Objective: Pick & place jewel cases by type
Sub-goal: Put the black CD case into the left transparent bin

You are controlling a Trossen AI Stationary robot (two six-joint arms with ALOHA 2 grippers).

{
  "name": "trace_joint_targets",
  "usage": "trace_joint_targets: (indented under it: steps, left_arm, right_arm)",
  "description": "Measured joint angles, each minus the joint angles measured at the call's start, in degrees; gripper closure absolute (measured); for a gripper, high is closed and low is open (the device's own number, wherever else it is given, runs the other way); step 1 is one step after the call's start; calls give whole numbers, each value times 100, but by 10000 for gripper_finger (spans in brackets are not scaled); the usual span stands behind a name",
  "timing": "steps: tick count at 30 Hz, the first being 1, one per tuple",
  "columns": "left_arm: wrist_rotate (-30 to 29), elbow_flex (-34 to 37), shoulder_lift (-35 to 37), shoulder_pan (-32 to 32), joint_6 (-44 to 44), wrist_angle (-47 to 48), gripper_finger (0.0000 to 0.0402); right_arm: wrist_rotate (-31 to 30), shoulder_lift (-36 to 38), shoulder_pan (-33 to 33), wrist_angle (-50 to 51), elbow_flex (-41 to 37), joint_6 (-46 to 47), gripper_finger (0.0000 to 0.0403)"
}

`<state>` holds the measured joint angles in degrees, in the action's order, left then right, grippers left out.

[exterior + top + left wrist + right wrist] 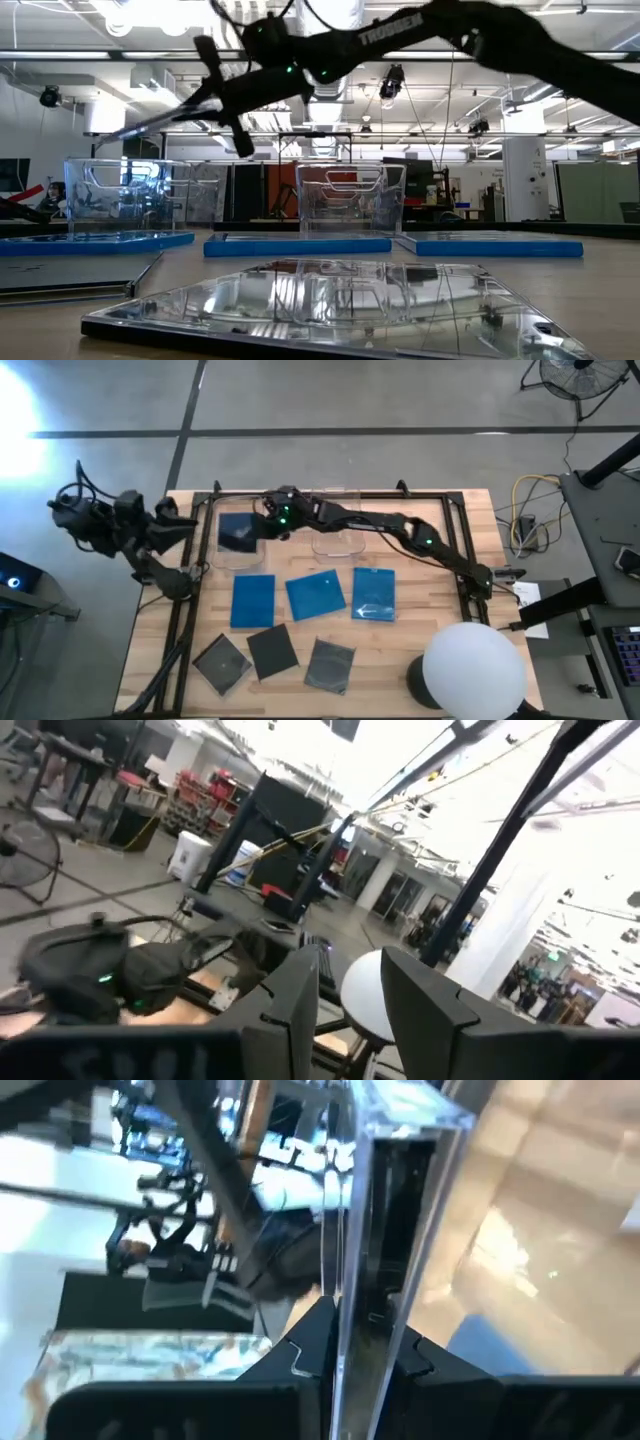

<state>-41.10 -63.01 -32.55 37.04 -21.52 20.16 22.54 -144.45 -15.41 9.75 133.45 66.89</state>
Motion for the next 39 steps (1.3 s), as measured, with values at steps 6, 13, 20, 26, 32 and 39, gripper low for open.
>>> trace_joint_targets:
  steps: [6, 13, 20, 26, 32, 39]
  left_arm:
    - [4, 36, 301, 0, 257, 108, 307]
    - [-11, 47, 451, 4, 487, 291, 307]
    - [-41, 51, 447, 2, 511, 294, 307]
    - [-63, 74, 414, 0, 500, 298, 307]
    - [-171, 134, 357, 0, 443, 291, 307]
    - [-189, 271, 311, 0, 232, 292, 307]
  right_arm:
    - [-19, -220, -139, -113, -273, 424, 374]
    - [59, -220, -92, -47, -337, 307, 350]
    - [43, -218, -57, 226, -337, 171, 260]
    - [44, -217, -21, 439, -346, 250, 206]
    - [38, -184, 20, 812, -344, 127, 200]
    - [46, -60, 64, 982, -146, -269, 200]
